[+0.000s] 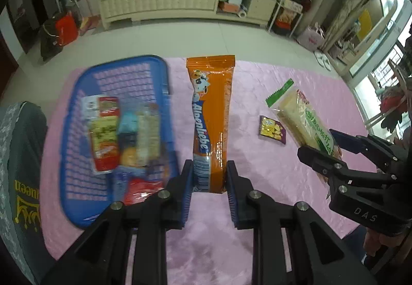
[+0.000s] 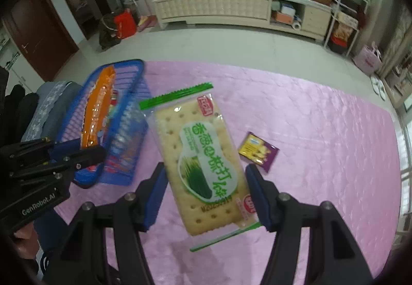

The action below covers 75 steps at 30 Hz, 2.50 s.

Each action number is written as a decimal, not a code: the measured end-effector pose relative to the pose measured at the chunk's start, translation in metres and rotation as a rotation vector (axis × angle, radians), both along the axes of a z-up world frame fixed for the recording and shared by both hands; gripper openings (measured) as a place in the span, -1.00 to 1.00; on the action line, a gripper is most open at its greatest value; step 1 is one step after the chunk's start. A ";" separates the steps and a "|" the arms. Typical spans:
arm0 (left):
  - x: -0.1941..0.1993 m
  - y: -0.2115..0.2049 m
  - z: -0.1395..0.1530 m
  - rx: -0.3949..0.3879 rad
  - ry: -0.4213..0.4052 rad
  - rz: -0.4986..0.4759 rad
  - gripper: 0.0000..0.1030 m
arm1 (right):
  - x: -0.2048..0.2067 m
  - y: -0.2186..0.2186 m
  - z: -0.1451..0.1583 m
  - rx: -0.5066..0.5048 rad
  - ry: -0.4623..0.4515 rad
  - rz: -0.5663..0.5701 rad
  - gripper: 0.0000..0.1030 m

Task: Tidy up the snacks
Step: 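Grasp the orange bar with the left gripper while the right carries the cracker pack toward the basket, then lower the cracker pack into the basket and open the right gripper, then lower the orange bar into the basket and open the left gripper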

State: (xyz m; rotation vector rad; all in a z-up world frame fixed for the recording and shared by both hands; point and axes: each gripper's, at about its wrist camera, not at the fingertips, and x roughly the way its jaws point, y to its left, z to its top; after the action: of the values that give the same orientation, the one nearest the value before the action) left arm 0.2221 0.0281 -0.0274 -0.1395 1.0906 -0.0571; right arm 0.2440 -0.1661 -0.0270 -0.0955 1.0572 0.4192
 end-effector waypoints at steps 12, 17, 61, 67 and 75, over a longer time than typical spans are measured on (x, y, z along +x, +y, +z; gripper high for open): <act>-0.045 0.087 0.012 -0.004 -0.024 0.087 -0.57 | -0.008 0.110 0.007 0.094 0.040 0.165 0.28; -0.056 0.120 0.009 0.001 -0.014 0.115 -0.57 | -0.008 0.147 -0.005 0.061 0.037 0.221 0.28; -0.046 0.096 -0.021 -0.014 0.040 0.058 -0.57 | -0.016 0.156 -0.034 -0.075 0.053 0.235 0.63; -0.029 0.085 -0.029 -0.023 0.059 0.030 -0.57 | -0.017 0.141 -0.033 -0.096 0.027 0.219 0.63; -0.007 0.076 -0.046 -0.033 0.085 0.018 -0.57 | -0.004 0.134 -0.049 -0.094 0.059 0.214 0.63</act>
State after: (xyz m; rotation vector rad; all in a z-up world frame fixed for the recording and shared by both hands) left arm 0.2156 0.1040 -0.0730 -0.1830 1.1732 -0.0538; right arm 0.2395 -0.0325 -0.0764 -0.2830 1.1297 0.5686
